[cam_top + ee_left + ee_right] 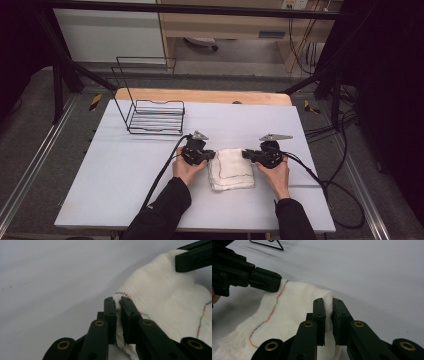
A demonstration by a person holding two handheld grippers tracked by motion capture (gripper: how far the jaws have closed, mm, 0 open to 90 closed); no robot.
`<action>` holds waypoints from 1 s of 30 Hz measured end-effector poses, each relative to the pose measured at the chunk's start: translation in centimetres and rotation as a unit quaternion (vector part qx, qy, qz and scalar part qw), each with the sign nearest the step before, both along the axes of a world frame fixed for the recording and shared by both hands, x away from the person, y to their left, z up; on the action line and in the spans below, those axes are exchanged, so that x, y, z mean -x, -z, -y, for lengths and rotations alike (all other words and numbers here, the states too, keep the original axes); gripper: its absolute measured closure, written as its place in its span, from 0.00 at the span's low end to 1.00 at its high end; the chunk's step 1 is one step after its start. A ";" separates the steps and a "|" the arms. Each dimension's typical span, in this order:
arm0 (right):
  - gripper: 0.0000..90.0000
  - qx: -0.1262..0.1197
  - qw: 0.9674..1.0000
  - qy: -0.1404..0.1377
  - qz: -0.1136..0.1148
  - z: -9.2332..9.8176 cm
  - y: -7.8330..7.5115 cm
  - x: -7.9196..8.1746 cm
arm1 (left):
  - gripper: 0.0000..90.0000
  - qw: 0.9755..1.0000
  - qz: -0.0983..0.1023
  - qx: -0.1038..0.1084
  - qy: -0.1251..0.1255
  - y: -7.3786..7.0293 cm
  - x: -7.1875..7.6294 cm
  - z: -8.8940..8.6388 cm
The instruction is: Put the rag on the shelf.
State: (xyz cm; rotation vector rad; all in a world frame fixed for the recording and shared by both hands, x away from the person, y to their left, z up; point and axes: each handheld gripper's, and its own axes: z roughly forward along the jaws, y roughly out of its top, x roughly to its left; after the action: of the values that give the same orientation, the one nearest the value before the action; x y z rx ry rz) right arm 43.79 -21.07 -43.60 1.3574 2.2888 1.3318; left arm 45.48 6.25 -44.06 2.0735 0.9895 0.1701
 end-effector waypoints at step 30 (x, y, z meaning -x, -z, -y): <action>0.92 -0.027 0.996 0.002 0.086 0.1 -2.9 3.3 | 0.93 0.995 0.068 0.067 0.003 -3.2 2.8 -1.5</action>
State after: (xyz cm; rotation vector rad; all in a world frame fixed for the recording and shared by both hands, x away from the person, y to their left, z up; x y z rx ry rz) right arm 40.46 -21.21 -40.70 1.2117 2.1514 1.4566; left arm 42.72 7.80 -40.88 1.9172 0.8874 0.2317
